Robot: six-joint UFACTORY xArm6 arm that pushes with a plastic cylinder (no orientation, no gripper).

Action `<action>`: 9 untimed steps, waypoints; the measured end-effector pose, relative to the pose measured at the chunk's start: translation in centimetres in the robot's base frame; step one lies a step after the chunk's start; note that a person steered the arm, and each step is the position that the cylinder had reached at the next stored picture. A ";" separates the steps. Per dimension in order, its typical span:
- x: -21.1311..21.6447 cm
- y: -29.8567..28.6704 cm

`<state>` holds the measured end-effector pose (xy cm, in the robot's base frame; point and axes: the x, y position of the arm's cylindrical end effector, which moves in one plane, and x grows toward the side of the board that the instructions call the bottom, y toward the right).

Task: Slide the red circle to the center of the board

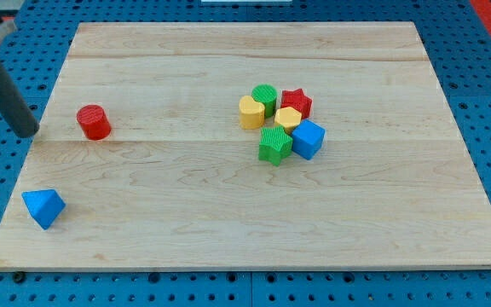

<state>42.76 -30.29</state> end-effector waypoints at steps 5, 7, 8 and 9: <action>-2.2 13.1; -1.2 21.7; 0.1 24.2; 0.4 24.8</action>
<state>43.17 -5.52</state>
